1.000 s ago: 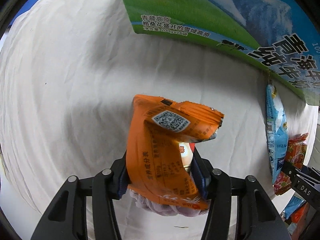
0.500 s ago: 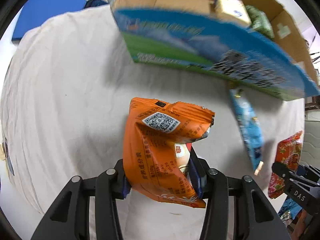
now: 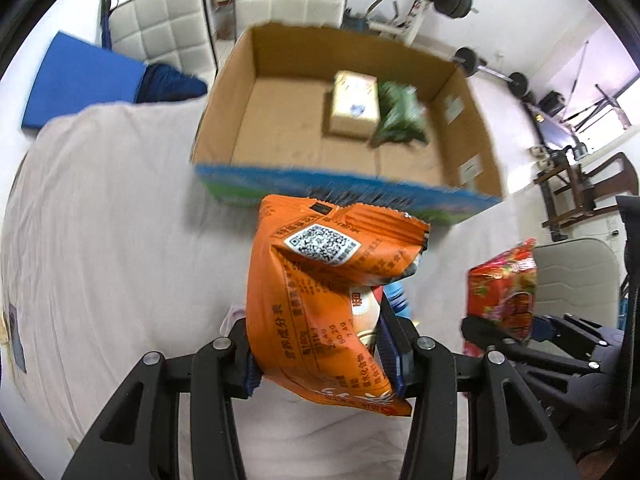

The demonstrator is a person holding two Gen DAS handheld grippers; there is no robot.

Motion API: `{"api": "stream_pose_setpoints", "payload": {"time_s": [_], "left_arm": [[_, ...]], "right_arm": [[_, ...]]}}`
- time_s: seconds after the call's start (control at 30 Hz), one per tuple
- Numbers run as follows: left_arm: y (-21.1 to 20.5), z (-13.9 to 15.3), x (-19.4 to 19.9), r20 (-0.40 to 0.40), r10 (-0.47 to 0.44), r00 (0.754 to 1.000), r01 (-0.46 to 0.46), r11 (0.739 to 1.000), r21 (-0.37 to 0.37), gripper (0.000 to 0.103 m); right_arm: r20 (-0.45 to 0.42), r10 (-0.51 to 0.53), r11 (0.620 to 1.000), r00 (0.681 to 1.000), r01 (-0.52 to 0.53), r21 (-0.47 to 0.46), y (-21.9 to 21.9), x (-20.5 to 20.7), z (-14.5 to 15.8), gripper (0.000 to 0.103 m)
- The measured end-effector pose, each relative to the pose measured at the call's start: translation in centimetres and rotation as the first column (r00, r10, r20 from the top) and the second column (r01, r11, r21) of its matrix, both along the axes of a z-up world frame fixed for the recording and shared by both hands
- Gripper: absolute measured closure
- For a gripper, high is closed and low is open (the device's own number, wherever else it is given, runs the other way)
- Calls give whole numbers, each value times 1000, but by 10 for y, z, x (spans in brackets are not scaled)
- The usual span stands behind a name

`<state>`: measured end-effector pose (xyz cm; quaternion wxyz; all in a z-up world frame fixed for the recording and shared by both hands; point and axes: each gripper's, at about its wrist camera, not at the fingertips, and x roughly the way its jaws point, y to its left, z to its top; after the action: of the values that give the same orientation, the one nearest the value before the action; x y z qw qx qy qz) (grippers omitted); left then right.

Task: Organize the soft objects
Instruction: 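Carry both bags over the box and release them inside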

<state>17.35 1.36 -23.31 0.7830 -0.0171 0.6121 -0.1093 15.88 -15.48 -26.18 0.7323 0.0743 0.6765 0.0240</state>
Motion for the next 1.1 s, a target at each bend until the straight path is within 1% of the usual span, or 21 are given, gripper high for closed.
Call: {"api": "stream_pose_setpoints", "payload": {"time_s": [0.1, 0.23, 0.3, 0.37, 0.47, 0.57, 0.63, 0.77, 0.8, 0.9, 0.93, 0.97, 1.0, 1.1], "left_arm": [[-9, 23, 11, 41, -24, 999, 25, 1000, -15, 59], [-14, 43, 36, 84, -36, 996, 39, 999, -30, 59], [-15, 44, 50, 95, -38, 995, 41, 998, -37, 59], [-17, 46, 72, 115, -41, 993, 43, 999, -19, 59], [-17, 44, 98, 120, -42, 992, 43, 999, -2, 59], [-15, 32, 130, 96, -39, 995, 38, 999, 13, 59], [-14, 17, 155, 69, -32, 997, 31, 999, 22, 59], [-12, -6, 191, 23, -29, 999, 28, 999, 45, 59], [-12, -16, 204, 6, -27, 1000, 27, 998, 53, 59], [-13, -36, 225, -29, -29, 999, 31, 996, 80, 59], [-15, -48, 235, -50, -26, 998, 30, 996, 89, 59], [-15, -53, 240, -64, -28, 998, 33, 996, 89, 59], [-16, -64, 248, -88, -27, 996, 35, 995, 91, 59], [-19, -86, 263, -132, -31, 991, 44, 994, 98, 59]], "right_arm": [[42, 3, 1000, 999, -3, 20, 3, 3, 24, 55], [93, -6, 999, 996, 1, 49, 4, 22, 54, 55], [114, -14, 999, 993, 8, 47, 2, 35, 63, 55], [126, -23, 999, 992, 17, 45, 0, 49, 67, 55], [136, -38, 999, 990, 35, 19, -4, 72, 68, 55], [128, -62, 998, 990, 61, 11, -10, 97, 62, 55], [116, -75, 997, 990, 74, 7, -13, 112, 55, 55], [90, -98, 995, 991, 99, -9, -17, 143, 33, 55], [84, -102, 995, 991, 104, -15, -17, 149, 29, 55], [52, -114, 993, 992, 116, -27, -17, 170, 7, 55], [41, -115, 993, 993, 116, -30, -17, 176, -1, 55], [31, -117, 992, 993, 119, -42, -17, 181, -10, 55], [23, -120, 992, 993, 121, -46, -17, 185, -17, 55], [-13, -125, 990, 992, 124, -62, -17, 195, -41, 55]]}}
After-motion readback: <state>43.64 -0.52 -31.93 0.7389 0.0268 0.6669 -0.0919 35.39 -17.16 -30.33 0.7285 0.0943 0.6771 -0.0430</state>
